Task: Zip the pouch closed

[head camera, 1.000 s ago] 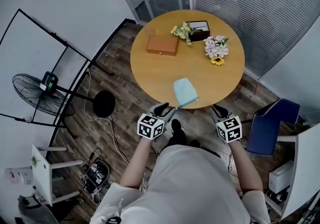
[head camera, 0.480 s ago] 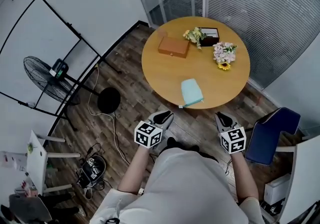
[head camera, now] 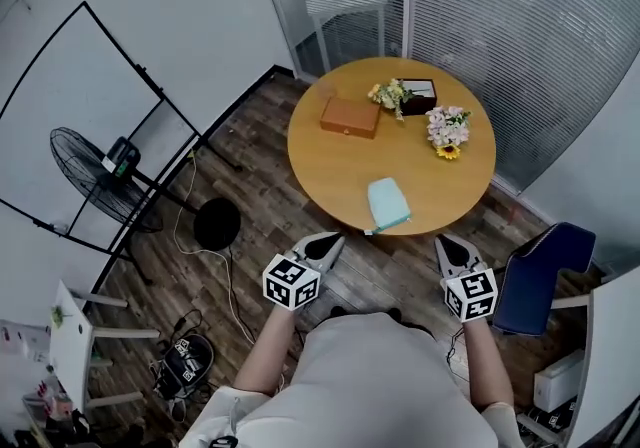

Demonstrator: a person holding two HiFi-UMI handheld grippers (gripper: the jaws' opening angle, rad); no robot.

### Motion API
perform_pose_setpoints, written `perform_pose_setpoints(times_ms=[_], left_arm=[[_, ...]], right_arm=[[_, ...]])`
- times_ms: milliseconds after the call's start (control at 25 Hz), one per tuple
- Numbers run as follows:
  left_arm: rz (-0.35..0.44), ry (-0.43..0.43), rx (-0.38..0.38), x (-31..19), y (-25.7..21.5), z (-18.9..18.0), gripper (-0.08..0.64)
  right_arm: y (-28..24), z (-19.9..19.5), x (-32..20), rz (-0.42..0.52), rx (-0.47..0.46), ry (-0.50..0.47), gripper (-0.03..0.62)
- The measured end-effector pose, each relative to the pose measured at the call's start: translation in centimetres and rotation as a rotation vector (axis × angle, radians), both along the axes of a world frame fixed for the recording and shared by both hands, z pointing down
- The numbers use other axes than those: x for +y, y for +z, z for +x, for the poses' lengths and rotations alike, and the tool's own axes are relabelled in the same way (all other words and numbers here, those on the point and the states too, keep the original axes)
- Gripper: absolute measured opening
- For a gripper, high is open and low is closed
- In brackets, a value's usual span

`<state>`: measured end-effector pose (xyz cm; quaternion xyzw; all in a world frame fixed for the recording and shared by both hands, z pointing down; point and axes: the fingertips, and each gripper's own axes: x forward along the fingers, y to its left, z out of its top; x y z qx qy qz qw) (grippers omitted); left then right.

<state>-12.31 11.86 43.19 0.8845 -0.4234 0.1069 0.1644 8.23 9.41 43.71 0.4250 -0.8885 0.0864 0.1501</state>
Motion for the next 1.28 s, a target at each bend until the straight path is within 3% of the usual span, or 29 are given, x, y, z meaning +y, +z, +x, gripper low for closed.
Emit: perform_pose_setpoints(times_ms=[240, 560, 1280], left_arm=[[0.027, 0.062, -0.005, -0.2, -1.4, -1.3, 0.018], [0.034, 0.078, 0.023, -0.8, -1.8, -1.5, 0.018], [0.024, 0.086, 0.013, -0.9, -1.8, -1.1, 0.018]], right_arm=[[-2.5, -0.5, 0.3, 0.044, -0.01, 0.037, 0.005], [-2.6, -0.6, 0.2, 0.026, -0.041, 0.086, 0.003], [-2.9, -0.5, -0.5, 0.036, -0.05, 0.089, 0.003]])
